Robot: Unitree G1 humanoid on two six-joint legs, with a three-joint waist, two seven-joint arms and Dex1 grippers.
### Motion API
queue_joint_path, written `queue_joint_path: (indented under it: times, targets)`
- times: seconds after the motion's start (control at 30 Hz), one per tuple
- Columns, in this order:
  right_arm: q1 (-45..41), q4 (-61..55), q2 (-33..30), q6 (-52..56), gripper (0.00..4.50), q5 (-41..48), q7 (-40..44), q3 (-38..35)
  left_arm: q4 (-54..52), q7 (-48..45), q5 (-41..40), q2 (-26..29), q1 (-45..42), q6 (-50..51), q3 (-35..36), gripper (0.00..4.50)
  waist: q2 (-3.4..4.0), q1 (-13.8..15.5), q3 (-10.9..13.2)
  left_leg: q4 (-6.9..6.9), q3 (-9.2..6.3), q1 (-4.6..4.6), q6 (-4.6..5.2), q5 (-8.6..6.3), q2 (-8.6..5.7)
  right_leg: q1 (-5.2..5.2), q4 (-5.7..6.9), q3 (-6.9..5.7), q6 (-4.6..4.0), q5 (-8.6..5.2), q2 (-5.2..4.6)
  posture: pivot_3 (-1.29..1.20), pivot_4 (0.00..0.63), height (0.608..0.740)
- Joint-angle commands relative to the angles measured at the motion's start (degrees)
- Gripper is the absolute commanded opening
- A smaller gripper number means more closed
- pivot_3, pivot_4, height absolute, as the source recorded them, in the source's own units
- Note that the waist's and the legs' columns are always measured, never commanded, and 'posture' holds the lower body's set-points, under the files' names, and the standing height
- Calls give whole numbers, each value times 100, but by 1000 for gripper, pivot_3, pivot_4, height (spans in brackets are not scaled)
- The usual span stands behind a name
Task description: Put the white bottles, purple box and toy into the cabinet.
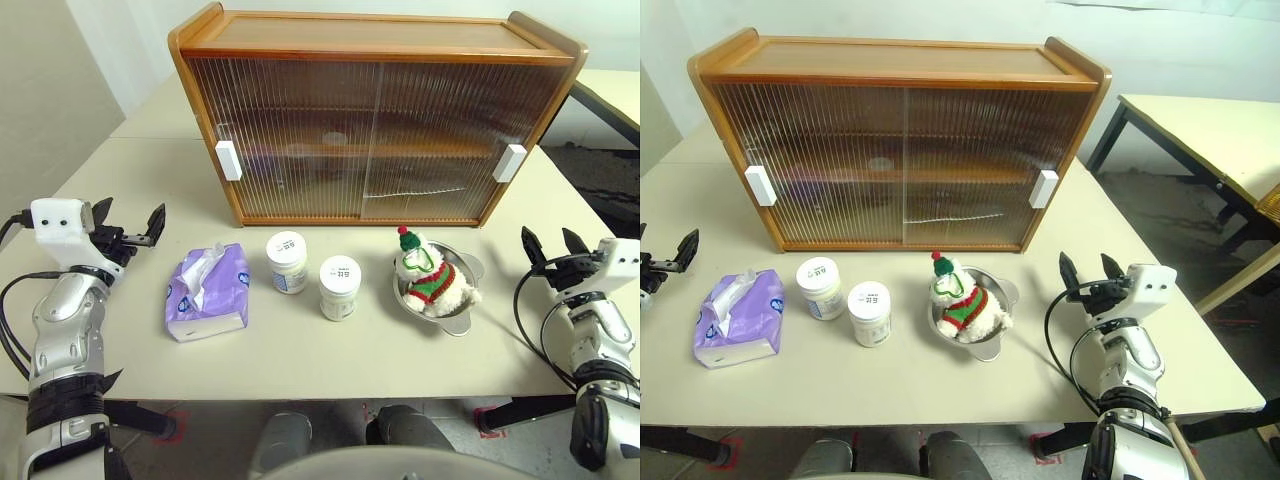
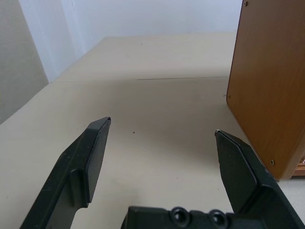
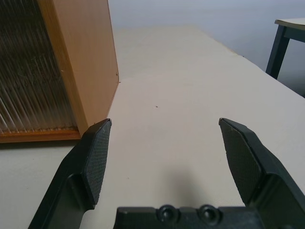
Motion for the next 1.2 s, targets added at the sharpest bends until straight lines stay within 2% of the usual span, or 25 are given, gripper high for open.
queue_joint_path:
  times: [0.03,0.13,0.33,0.57,0.67,0.73,0.83,0.87,0.97,1.03,1.07,1.2]
  targets:
    - [66,-141,4,103,4482,155,316,-42,-85,-156,-45,8,64,-36,-51,4500,0,0,0,0,0,0,0,0,0,0,0,0,0,0,0,-4,12,740]
    - [395,-869,3,694,4482,761,1338,-124,-448,-704,-361,-33,327,-199,-54,4500,-1,-15,-4,0,4,-1,0,0,-1,-2,0,1,4,-3,0,-35,6,740]
    - [978,-2177,-164,1727,4482,1287,2087,-42,-756,-945,-538,15,413,-247,17,4500,-2,-40,-1,25,14,-6,-5,-12,-8,-2,-1,1,8,-20,3,-45,15,740]
    - [1624,-3822,-424,2980,4482,1877,3019,155,-1106,-1486,-757,-60,360,-279,-249,4500,-2,-113,-1,62,22,-7,-3,-29,-11,19,0,2,29,-33,4,-78,15,740]
    - [2055,-4653,-541,3489,4500,1926,3336,485,-1122,-1704,-672,54,303,-47,-508,3936,-5,-157,-2,67,27,-16,1,-35,-12,20,-1,2,47,-44,4,-84,14,740]
    - [2211,-5144,-526,3678,4500,1943,3287,618,-1029,-1738,-533,74,178,-112,-640,3337,-6,-204,-3,69,29,-21,3,-38,-13,20,0,1,51,-50,4,-88,13,740]
    - [2187,-5476,-444,3739,4500,1942,3109,638,-970,-1674,-413,63,15,-148,-754,2281,-6,-268,-3,74,33,-25,6,-40,-13,18,0,0,64,-56,4,-101,14,740]
    - [2170,-5529,-413,3738,4500,1916,3062,649,-926,-1655,-348,67,-38,-180,-803,1697,-7,-282,-4,76,34,-25,8,-41,-13,18,0,0,65,-57,4,-105,14,740]
    - [2173,-5680,-339,3725,4500,1847,2957,707,-763,-1585,-180,31,-254,-258,-924,915,-16,-338,-10,78,36,-25,22,-49,-13,18,-1,0,69,-59,4,-109,11,740]
    - [2190,-5738,-306,3709,4500,1810,2909,747,-685,-1566,-71,11,-368,-326,-1016,205,-15,-352,-10,78,36,-28,31,-54,-13,14,-1,0,71,-61,4,-112,11,740]
    - [2195,-5752,-289,3685,4500,1787,2893,762,-655,-1575,-29,4,-402,-375,-1060,23,-14,-356,-11,78,36,-28,32,-55,-13,11,-1,0,71,-61,4,-115,10,740]
    - [2222,-5873,-151,3596,4500,1681,2767,910,-548,-1494,88,-72,-518,-524,-1157,23,-13,-358,-18,82,36,-36,36,-57,-14,6,-3,1,59,-55,3,-118,2,740]
